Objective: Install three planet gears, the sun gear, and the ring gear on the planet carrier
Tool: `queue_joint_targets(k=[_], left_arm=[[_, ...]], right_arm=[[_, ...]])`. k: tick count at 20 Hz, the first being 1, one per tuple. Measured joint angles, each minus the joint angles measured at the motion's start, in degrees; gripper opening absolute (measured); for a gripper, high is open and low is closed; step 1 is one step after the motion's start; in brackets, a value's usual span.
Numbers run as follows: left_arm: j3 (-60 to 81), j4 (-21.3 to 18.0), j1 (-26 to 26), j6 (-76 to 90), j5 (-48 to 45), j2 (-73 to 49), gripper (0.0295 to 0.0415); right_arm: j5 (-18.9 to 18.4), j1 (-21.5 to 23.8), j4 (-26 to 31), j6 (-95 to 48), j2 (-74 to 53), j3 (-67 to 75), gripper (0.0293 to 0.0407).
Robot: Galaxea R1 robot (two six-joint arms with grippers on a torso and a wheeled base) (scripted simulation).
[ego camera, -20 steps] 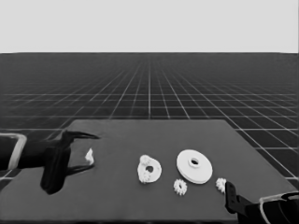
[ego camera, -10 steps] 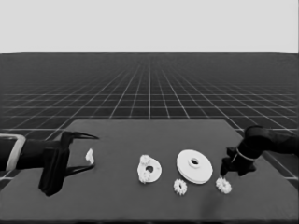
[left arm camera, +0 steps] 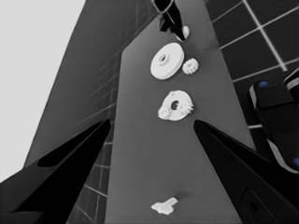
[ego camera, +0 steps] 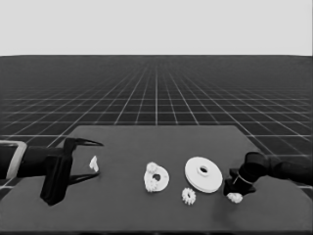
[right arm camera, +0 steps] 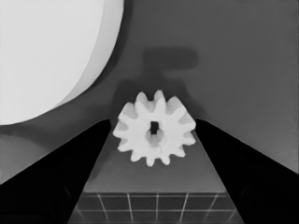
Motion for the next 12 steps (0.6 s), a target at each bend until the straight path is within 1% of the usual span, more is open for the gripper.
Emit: queue_joint_targets(k=[2,3,10,11,12], left_arm=[[0.0,0.0,0.0,0.0,0.0,0.0,0.0385],[0.0,0.0,0.0,0.0,0.0,0.0,0.0385],[0.0,0.0,0.0,0.0,0.0,0.0,0.0385],[0.0,0.0,0.0,0.0,0.0,0.0,0.0385],[0.0,0.0,0.0,0.0,0.0,0.0,0.0385]], right_arm=[[0.03,-0.03,-0.03,0.0,0.02,-0.04,0.0314],[0.03,-0.02,-0.04,-0.01,0.02,-0.05,0.0312],[0.04,-0.02,-0.05,-0.01,0.02,-0.05,0.0312],[-3.62,4.54,3.61,0.75,-2.31,4.31,0.0312],[-5.8,8.21,6.26,1.0,-3.49,6.27,0.0312]])
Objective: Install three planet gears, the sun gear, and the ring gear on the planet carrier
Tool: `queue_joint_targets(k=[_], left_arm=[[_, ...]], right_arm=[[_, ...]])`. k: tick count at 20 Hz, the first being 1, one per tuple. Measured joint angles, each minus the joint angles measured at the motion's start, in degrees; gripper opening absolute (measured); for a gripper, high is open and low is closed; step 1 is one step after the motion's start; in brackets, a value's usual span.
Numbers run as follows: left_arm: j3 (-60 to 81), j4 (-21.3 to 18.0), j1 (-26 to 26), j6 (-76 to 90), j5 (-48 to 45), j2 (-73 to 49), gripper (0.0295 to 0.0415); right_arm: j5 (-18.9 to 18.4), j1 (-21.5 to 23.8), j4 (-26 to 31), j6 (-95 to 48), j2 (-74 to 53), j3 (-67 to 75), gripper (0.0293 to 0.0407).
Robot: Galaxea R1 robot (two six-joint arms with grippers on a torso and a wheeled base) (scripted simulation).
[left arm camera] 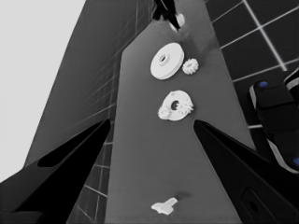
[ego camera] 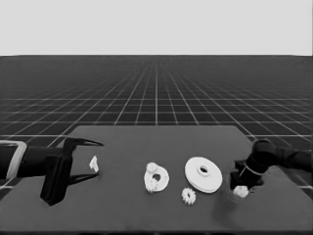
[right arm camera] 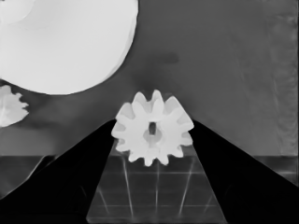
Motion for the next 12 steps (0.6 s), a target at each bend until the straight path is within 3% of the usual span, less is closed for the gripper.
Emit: queue_joint_targets(k=[3,8,9,10,12], left_arm=[[0.0,0.0,0.0,0.0,0.0,0.0,0.0385],[0.0,0.0,0.0,0.0,0.0,0.0,0.0385],[0.0,0.0,0.0,0.0,0.0,0.0,0.0385],[0.0,0.0,0.0,0.0,0.0,0.0,0.0385],[0.0,0.0,0.0,0.0,0.0,0.0,0.0385]], right_arm=[[-2.47,4.33,3.37,0.08,-0.84,1.35,0.0312],[-3.07,5.32,4.22,0.06,-0.94,1.51,0.0312],[-7.65,6.56,2.63,20.21,9.68,2.75,0.0312],[-9.69,7.26,3.14,29.0,26.9,-1.35,0.0312],[-9.26,7.62,4.09,27.91,43.53,-15.48,0.0312]])
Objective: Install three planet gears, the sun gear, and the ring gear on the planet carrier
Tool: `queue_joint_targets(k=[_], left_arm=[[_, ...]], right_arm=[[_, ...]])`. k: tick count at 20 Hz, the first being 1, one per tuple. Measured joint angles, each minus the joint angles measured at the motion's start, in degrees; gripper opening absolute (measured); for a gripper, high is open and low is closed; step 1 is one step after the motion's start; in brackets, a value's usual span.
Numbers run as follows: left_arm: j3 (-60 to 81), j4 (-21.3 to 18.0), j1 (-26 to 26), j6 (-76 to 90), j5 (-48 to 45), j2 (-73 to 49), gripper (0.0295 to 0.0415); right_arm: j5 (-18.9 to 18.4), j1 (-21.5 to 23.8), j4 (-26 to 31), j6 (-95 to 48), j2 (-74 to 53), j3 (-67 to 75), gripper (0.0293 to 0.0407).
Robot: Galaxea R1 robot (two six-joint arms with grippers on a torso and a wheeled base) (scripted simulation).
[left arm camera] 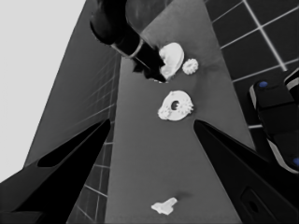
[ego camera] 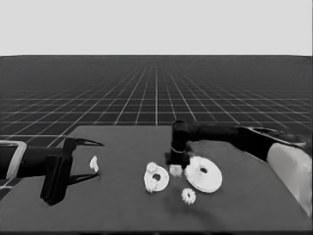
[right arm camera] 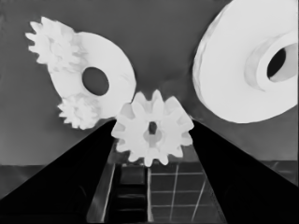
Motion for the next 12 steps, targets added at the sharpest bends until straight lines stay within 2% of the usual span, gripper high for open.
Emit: queue_joint_targets(k=[2,6,8,12], left_arm=[[0.0,0.0,0.0,0.0,0.0,0.0,0.0385],[0.0,0.0,0.0,0.0,0.0,0.0,0.0385],[0.0,0.0,0.0,0.0,0.0,0.0,0.0385],[0.0,0.0,0.0,0.0,0.0,0.0,0.0385]], right_arm=[[0.55,0.03,0.33,-2.63,5.29,-7.29,0.0312],[0.85,-0.01,0.5,-4.25,7.66,-11.2,0.0312],[2.62,-5.93,-5.16,-6.37,8.69,-14.69,0.0312],[3.85,-8.55,-7.56,-7.8,9.47,-17.21,0.0312]])
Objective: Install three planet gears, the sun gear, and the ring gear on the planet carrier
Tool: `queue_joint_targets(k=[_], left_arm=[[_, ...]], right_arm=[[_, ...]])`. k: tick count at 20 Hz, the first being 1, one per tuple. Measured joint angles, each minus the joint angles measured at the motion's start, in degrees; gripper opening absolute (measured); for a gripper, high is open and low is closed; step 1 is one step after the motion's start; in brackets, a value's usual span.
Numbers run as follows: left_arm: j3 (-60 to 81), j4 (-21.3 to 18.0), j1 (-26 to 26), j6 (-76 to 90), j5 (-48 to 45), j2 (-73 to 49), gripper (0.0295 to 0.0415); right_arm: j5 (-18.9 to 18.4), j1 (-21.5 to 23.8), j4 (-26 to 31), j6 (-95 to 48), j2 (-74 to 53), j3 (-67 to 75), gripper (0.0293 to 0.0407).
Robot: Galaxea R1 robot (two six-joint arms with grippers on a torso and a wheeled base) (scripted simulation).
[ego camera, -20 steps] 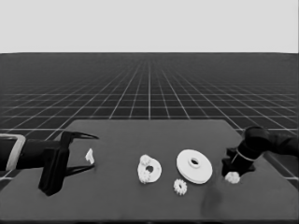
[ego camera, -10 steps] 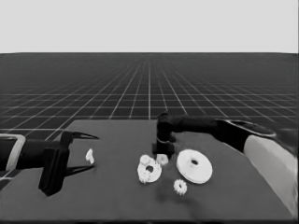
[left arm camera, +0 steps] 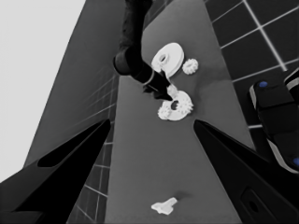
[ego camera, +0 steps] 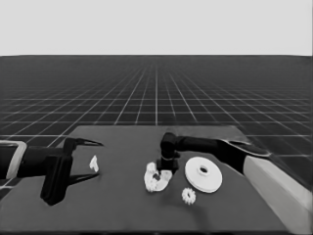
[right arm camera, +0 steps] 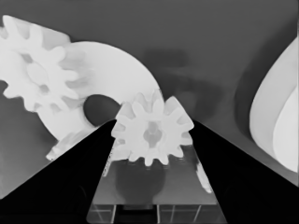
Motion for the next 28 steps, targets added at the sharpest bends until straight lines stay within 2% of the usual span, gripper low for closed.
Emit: queue_joint_targets(k=[4,6,7,8,14,17,24,25,26,28], left_arm=[[0.0,0.0,0.0,0.0,0.0,0.0,0.0385],[0.0,0.0,0.0,0.0,0.0,0.0,0.0385],[0.0,0.0,0.0,0.0,0.0,0.0,0.0385],[0.0,0.0,0.0,0.0,0.0,0.0,0.0385],[0.0,0.0,0.0,0.0,0.0,0.0,0.0385],[0.0,0.0,0.0,0.0,0.0,0.0,0.0385],[0.0,0.0,0.0,0.0,0.0,0.0,0.0385],[0.0,0.0,0.0,0.0,0.0,0.0,0.0385],[0.0,0.0,0.0,0.0,0.0,0.0,0.0385],[0.0,0.0,0.0,0.0,0.0,0.0,0.0385]], right_arm=[[0.16,-0.33,-0.28,-0.17,0.08,-0.33,0.0312],[0.18,-0.35,-0.31,-0.18,0.08,-0.35,0.0371],[0.18,-0.35,-0.31,-0.18,0.08,-0.36,0.0381],[0.18,-0.35,-0.32,-0.19,0.08,-0.36,0.0383],[0.19,-0.35,-0.32,-0.19,0.09,-0.37,0.0385],[-2.55,6.64,6.16,2.96,-1.4,4.93,0.0385],[-2.94,8.49,8.02,3.29,-1.51,5.45,0.0385],[-3.99,8.14,7.34,10.0,-10.08,21.04,0.0385],[-4.52,7.82,7.06,12.64,-15.52,28.93,0.0385],[-4.86,7.58,6.81,14.19,-20.33,35.24,0.0385]])
